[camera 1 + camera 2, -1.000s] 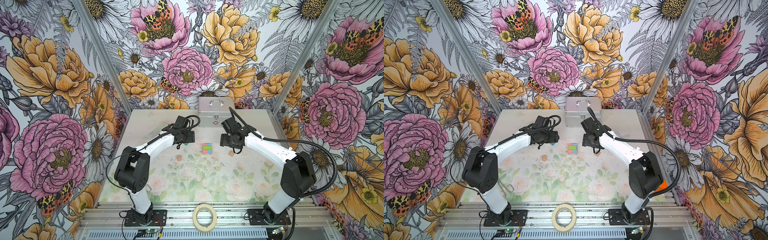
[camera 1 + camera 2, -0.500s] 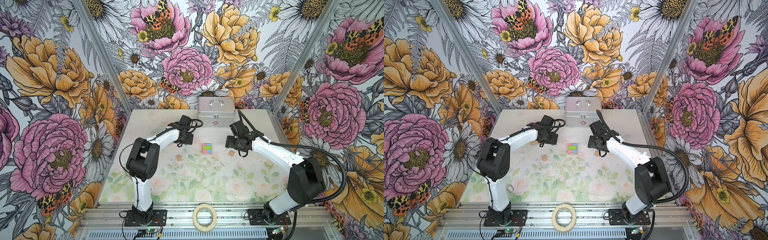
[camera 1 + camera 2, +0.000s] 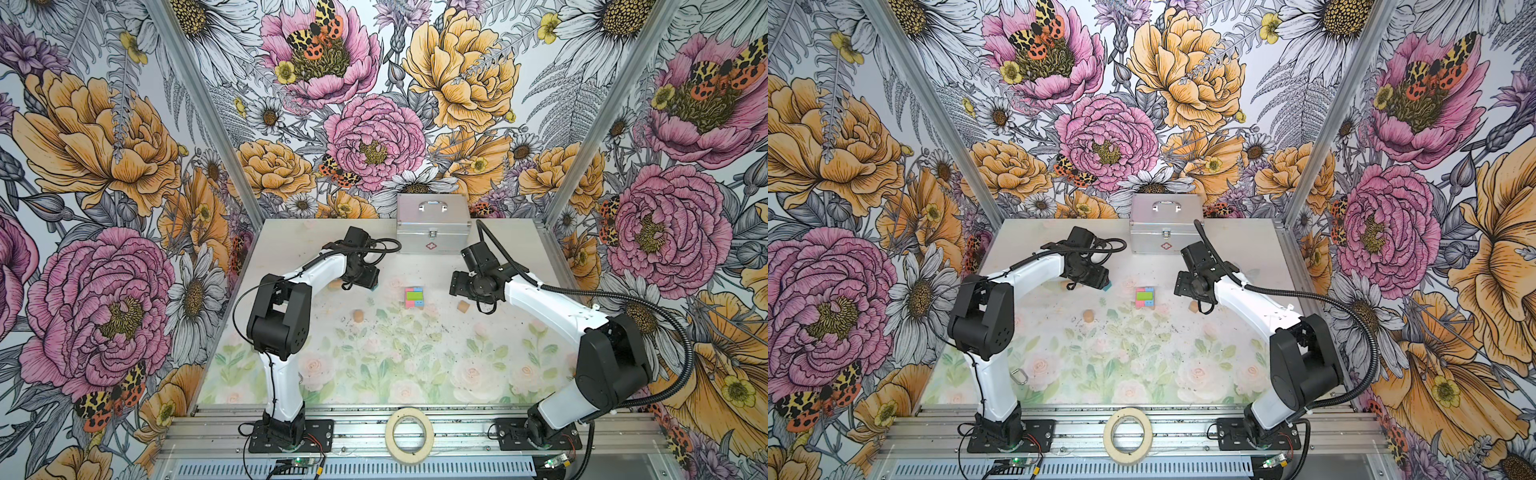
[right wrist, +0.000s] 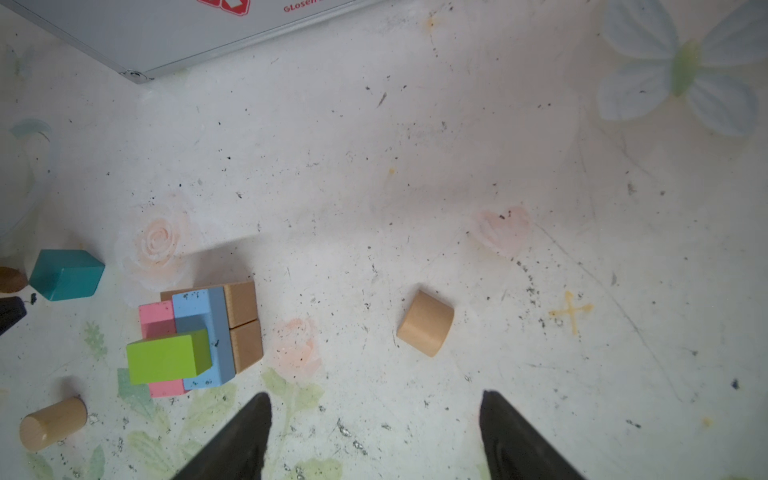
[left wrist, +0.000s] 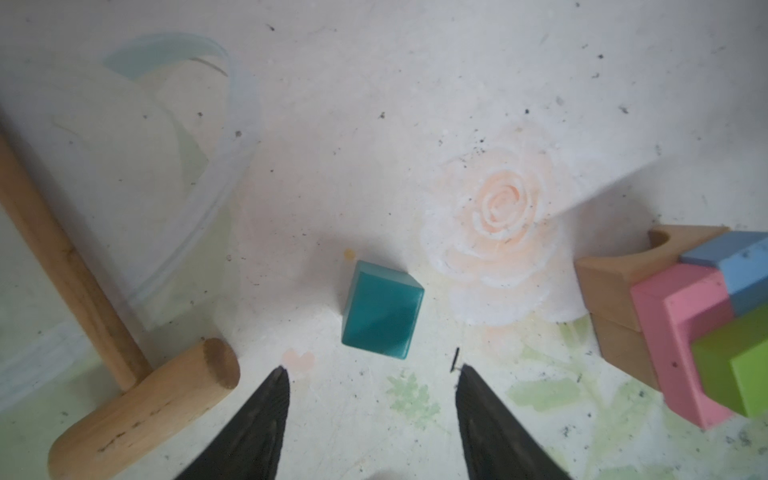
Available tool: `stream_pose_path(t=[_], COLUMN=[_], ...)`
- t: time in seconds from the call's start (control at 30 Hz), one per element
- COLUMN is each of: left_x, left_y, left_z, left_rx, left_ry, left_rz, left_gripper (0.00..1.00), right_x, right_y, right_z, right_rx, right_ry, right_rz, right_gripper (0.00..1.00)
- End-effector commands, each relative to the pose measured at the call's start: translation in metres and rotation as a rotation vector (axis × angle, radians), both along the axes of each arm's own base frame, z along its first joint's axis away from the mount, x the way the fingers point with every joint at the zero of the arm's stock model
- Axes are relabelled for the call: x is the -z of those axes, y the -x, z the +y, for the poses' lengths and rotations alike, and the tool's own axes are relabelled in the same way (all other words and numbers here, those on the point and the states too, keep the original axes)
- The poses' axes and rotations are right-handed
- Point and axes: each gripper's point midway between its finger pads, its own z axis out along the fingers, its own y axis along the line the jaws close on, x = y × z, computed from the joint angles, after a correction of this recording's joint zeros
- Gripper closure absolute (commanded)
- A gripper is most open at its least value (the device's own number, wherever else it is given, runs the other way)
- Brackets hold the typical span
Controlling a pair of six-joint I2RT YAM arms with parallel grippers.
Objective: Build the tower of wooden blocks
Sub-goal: 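Lower the open left gripper around the teal cube and close it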
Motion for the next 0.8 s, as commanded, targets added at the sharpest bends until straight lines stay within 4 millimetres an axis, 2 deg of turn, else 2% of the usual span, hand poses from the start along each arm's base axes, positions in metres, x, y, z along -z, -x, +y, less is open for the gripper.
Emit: stream_pose_path(t=[0.0, 0.37, 0.57, 0.67, 0.77], left_x=[-0.006, 0.013, 0.024, 0.026, 0.028], left_y=[-0.004, -0.01, -0.012, -0.013, -0.016], left_z=[-0.015, -0.016, -0.009, -0.011, -0.007], left_rx=[0.103, 0.137, 0.118, 0.112, 0.087], left_ry=[0.03, -0.005, -0.049, -0.055, -0.072], left_rz=[-0.021, 0.044, 0.064, 0.067, 0.066], left_gripper=[0.35, 0.38, 0.42, 0.48, 0.64], right_x=[-0.008, -0.006, -0.002, 0.0, 0.001], right_y=[-0.004, -0.004, -0.003, -0.004, -0.004], right_z=[0.001, -0.001, -0.002, -0.002, -0.002], right_rx=[-0.005, -0.002, 0.0, 0.002, 0.001], right_ry=[-0.019, -0.02, -0.016, -0.018, -0.019], right_rz=[-0.033, -0.027, -0.017, -0.014, -0.013], right_gripper=[0.19, 0.19, 0.19, 0.19, 0.19])
